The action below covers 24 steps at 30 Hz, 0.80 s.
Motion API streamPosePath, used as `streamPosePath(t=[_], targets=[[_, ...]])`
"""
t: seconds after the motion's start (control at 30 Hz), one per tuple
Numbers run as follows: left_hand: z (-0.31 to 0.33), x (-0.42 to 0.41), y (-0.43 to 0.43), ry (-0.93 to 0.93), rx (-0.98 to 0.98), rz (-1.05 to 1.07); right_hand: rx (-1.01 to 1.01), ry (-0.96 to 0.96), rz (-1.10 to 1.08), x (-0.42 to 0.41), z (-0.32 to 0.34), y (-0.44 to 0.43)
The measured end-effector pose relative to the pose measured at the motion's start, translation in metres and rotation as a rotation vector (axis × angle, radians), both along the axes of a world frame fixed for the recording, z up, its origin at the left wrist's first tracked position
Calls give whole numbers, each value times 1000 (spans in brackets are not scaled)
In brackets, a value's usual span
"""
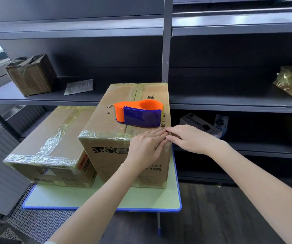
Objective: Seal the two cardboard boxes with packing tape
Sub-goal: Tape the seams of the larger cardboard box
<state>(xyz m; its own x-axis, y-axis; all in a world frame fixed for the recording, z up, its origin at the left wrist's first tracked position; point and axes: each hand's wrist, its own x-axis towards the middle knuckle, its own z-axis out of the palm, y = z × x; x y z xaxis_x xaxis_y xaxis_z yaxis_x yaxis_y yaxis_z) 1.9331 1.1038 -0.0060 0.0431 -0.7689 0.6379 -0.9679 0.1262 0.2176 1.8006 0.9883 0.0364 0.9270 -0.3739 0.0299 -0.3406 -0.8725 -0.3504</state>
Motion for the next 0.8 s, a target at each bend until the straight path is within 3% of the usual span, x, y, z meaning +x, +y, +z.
streamPosePath(t=[0.23,0.5,0.6,0.7,0.8], targets=[[-4,1,3,-23,40,-14,-87,87,-10,1,-5,1],[1,4,4,-6,110,-66,-112,46,-64,1,-10,3],[4,14,11,33,167,-116,-264,45,-86,0,-10,10],[9,36,26,81,99,29,-417,-30,-110,4,-8,20],[12,64,42,76,42,160,-413,-91,-55,17,-8,27]])
